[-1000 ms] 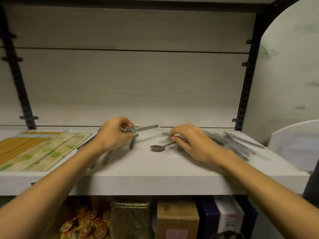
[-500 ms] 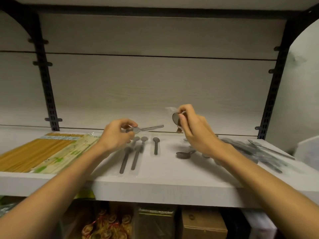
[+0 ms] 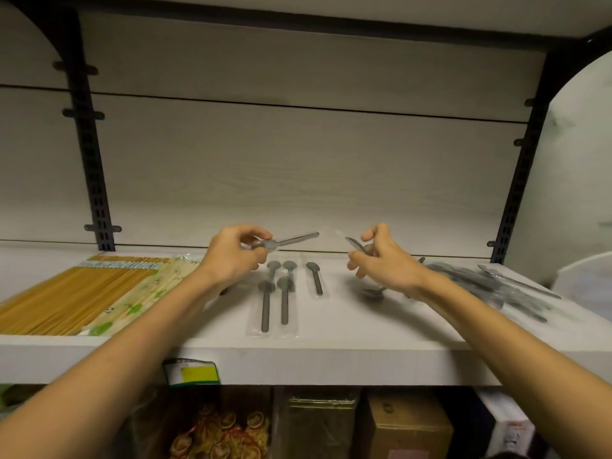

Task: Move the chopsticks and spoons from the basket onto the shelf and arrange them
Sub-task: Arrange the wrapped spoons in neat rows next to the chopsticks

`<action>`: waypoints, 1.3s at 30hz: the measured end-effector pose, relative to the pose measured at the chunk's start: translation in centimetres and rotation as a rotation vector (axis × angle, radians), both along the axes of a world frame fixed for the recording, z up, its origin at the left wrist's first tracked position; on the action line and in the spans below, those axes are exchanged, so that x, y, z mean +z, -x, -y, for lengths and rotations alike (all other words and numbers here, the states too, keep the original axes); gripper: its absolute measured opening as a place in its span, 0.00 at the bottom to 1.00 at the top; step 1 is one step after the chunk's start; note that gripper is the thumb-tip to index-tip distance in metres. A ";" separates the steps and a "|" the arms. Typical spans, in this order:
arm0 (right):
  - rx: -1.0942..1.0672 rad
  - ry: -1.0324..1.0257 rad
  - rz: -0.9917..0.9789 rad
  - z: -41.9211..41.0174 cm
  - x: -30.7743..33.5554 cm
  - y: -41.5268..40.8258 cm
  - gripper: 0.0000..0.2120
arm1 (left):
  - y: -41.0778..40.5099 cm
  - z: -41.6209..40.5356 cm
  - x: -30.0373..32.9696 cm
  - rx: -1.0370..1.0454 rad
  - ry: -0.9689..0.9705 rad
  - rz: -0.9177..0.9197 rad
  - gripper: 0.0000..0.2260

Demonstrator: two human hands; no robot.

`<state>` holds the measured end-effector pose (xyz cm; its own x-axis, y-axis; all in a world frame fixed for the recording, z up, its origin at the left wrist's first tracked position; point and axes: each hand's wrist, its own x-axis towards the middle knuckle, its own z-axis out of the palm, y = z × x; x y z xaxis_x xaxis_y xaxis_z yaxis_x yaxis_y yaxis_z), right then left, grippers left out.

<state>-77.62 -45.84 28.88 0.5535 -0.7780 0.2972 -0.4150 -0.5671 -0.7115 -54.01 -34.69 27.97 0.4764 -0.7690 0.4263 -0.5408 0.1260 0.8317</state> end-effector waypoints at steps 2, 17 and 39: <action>-0.017 -0.040 0.060 -0.1 0.1 0.0 0.09 | 0.1 0.1 0.0 -0.017 -0.008 -0.009 0.12; 0.066 -0.286 0.233 -3.4 1.4 -1.7 0.10 | -1.6 0.6 0.4 0.051 0.170 -0.270 0.15; 0.030 0.189 -0.246 -2.9 -2.7 -2.7 0.10 | -0.4 1.1 1.4 -0.002 0.237 -0.534 0.15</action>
